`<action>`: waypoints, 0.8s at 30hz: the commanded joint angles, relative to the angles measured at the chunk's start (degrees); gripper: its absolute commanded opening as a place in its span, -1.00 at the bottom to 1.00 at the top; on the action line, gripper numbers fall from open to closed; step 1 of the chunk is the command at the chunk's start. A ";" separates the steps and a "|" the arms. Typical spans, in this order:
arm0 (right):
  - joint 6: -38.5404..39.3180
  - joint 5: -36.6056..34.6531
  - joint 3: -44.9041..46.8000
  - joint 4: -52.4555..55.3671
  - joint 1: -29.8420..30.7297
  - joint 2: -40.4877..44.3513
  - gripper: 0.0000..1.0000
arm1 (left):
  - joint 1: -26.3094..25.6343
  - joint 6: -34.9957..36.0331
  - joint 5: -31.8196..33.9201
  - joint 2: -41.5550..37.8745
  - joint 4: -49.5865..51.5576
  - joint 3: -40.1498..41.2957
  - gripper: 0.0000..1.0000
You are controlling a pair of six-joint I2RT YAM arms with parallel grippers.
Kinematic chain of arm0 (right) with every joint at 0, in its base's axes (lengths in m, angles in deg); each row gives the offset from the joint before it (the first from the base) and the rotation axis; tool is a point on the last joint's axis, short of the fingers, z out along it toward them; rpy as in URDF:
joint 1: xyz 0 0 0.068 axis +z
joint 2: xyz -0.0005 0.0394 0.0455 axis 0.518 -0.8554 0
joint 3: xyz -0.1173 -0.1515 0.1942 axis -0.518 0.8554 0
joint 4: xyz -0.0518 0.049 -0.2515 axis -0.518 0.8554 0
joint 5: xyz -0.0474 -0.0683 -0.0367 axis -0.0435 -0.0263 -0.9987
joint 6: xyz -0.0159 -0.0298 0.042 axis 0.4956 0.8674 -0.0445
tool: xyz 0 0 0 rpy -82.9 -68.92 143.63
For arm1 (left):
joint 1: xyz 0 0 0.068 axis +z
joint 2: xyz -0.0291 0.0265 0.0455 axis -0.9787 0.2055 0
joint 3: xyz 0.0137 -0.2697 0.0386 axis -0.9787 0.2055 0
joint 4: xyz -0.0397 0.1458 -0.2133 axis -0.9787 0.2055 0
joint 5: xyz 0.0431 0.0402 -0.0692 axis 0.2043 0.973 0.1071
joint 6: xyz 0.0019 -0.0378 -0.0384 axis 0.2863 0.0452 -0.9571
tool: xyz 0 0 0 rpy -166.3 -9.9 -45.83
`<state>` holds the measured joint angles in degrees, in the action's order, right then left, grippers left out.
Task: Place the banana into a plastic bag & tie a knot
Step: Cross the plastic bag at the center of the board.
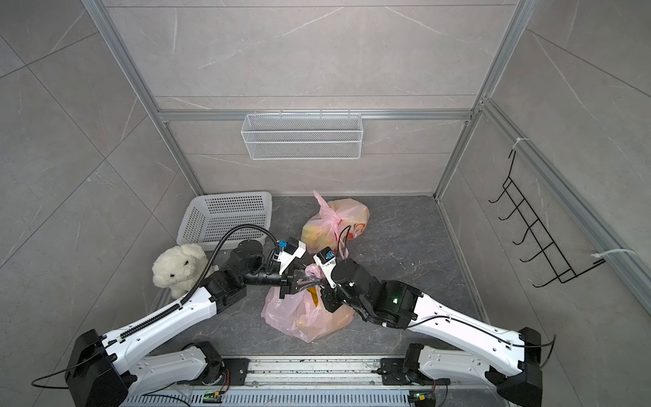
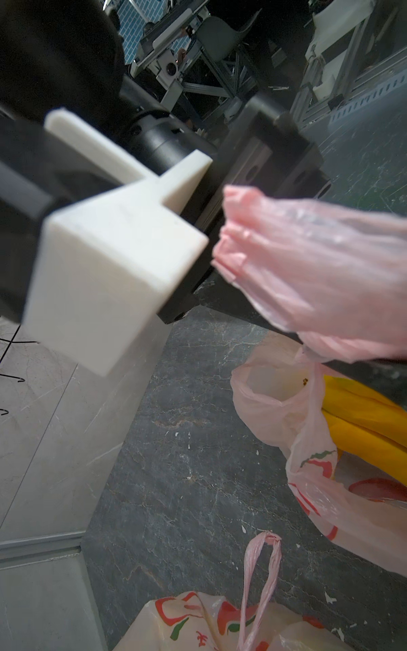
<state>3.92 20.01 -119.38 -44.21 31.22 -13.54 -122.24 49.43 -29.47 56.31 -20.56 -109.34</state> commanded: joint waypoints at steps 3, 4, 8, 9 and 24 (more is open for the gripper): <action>0.95 1.60 1.92 -4.74 2.71 1.06 -1.00 | -0.28 -0.76 -0.01 1.62 -2.46 -1.22 -0.72; 0.99 1.75 2.26 -5.14 2.78 1.43 -1.00 | -0.32 -0.83 -0.19 1.71 -2.45 -1.31 -0.76; 1.53 2.43 3.10 -6.27 3.23 2.01 -1.00 | -0.28 -0.90 -0.15 1.80 -2.29 -1.48 -0.90; 1.56 2.42 3.26 -6.49 3.39 2.10 -1.00 | -0.22 -0.87 -0.22 1.72 -2.16 -1.57 -0.94; 8.95 8.56 -3.15 5.37 -3.71 11.73 -0.09 | -0.20 2.63 -5.66 -2.10 -4.07 1.15 -1.00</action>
<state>9.75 24.39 -120.29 -42.79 30.60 -3.44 -122.30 49.89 -31.20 56.18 -21.44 -108.51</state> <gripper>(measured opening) 0.451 0.058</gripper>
